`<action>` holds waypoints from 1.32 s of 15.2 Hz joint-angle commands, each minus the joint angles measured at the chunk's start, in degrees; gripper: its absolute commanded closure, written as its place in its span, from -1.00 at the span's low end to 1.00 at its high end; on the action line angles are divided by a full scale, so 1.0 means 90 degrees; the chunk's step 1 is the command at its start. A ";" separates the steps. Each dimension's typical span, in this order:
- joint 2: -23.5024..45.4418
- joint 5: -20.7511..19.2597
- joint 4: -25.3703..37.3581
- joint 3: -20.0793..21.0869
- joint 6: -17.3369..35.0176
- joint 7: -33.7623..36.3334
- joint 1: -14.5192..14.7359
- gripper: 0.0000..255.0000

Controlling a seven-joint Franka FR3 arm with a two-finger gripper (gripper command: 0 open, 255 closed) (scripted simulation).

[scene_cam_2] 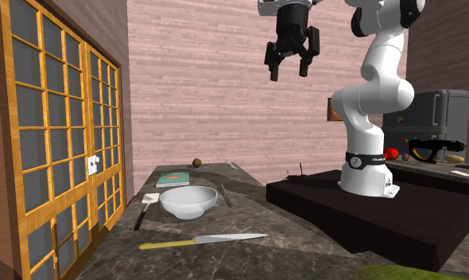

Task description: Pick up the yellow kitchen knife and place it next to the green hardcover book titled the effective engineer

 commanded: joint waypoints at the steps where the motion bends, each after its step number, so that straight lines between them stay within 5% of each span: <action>1: 0.0481 -0.0027 0.0063 -0.0025 0.0353 0.0057 -0.0055 -1.00; 20: 0.5086 -0.0098 0.1970 -0.0308 0.2362 0.0517 -0.0423 -1.00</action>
